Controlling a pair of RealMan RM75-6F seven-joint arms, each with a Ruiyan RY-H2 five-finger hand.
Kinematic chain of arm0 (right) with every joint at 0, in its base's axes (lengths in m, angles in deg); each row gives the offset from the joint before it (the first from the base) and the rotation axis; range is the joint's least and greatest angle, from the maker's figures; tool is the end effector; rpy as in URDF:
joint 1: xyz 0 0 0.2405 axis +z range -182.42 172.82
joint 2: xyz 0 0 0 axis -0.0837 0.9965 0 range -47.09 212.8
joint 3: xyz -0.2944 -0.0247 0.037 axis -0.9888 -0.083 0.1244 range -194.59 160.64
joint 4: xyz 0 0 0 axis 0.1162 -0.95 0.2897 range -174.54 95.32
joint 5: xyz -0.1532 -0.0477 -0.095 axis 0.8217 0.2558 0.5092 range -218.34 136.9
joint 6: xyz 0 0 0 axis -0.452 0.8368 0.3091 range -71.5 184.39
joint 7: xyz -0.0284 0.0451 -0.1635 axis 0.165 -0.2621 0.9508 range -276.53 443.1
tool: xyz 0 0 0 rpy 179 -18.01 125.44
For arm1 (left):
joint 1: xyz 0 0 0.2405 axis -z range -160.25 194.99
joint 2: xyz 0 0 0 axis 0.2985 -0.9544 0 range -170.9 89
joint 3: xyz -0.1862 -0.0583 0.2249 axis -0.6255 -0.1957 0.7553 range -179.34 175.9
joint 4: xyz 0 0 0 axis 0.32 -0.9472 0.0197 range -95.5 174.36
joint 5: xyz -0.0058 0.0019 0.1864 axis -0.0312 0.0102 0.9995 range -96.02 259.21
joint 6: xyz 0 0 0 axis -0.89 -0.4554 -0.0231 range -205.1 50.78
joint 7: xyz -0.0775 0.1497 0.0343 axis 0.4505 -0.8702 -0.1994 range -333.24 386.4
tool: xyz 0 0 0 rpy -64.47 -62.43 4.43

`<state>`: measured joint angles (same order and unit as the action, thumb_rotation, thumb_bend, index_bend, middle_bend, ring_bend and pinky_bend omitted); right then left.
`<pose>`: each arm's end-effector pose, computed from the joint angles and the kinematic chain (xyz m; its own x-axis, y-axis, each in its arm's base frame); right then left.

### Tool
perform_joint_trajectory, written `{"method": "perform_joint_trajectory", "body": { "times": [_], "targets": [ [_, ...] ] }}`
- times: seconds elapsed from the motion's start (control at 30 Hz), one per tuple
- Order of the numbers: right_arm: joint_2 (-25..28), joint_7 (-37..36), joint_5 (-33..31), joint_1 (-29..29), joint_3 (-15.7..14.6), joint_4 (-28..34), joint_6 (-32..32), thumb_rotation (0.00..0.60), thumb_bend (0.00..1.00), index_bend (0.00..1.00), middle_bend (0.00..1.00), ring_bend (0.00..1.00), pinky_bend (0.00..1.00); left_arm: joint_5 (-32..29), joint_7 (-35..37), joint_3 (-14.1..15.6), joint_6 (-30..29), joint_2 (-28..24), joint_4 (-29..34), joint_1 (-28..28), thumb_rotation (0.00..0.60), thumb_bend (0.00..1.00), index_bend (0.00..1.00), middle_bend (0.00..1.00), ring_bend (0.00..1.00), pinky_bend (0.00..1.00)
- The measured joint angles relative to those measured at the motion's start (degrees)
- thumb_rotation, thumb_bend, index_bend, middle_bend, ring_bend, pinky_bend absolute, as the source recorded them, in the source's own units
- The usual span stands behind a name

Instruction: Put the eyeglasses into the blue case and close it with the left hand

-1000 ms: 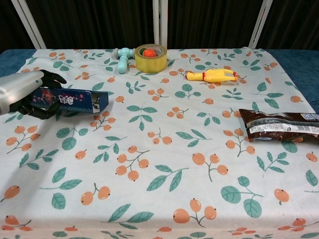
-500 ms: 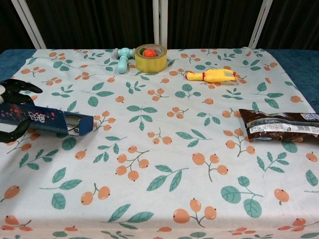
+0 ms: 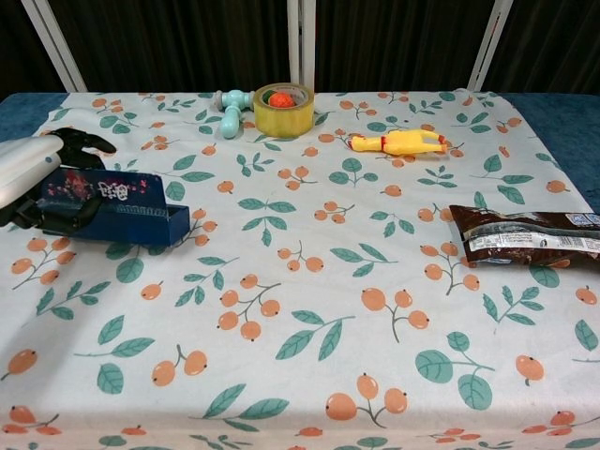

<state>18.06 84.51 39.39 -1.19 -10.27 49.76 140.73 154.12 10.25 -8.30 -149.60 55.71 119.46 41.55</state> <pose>-0.3628 -0.2144 0.2159 0.4375 0.0426 0.8982 -0.8951 0.1161 0.4305 -0.2550 0.3132 -0.0099 0.3154 0.1419 0.9383 0.9443 -0.1445 -0.2956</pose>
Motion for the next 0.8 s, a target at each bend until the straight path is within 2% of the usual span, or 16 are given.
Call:
{"method": "perform_joint_trajectory", "body": {
  "times": [0.23, 0.33, 0.37, 0.57, 0.67, 0.8],
  "targets": [
    [0.04, -0.39, -0.44, 0.18, 0.10, -0.39, -0.61, 0.600, 0.20, 0.00, 0.00, 0.00, 0.00, -3.78, -1.79, -2.55, 4.99, 1.82, -4.64, 2.69, 0.600, 0.50, 0.65, 0.12, 0.02, 0.15],
    [-0.01, -0.52, -0.53, 0.27, 0.14, -0.55, -0.75, 0.600, 0.20, 0.00, 0.00, 0.00, 0.00, -4.39, -2.20, -3.30, 5.79, 2.76, -6.30, 3.60, 0.600, 0.50, 0.62, 0.12, 0.02, 0.15],
    [-0.01, -0.56, -0.56, 0.28, 0.17, -0.58, -0.76, 0.600, 0.20, 0.00, 0.00, 0.00, 0.00, -4.29, -2.16, -3.58, 5.71, 3.18, -6.82, 3.87, 0.600, 0.50, 0.59, 0.12, 0.02, 0.15],
    [0.04, -0.54, -0.74, 0.41, 0.29, -0.60, -0.92, 0.600, 0.20, 0.00, 0.00, 0.00, 0.00, -3.39, -1.13, -4.77, 5.13, 4.52, -8.66, 5.07, 0.600, 0.50, 0.18, 0.06, 0.02, 0.15],
    [-0.01, -0.51, -0.79, 0.45, 0.34, -0.60, -0.91, 0.600, 0.20, 0.00, 0.00, 0.00, 0.00, -3.50, -1.02, -5.43, 5.28, 5.30, -9.81, 5.71, 0.600, 0.49, 0.07, 0.04, 0.02, 0.15],
    [-0.02, -0.57, -1.00, 0.39, 0.42, -0.66, -0.85, 0.600, 0.20, 0.00, 0.00, 0.00, 0.00, -4.12, -1.29, -6.13, 5.93, 6.46, -11.59, 6.63, 0.600, 0.47, 0.02, 0.02, 0.02, 0.15]
  ]
}}
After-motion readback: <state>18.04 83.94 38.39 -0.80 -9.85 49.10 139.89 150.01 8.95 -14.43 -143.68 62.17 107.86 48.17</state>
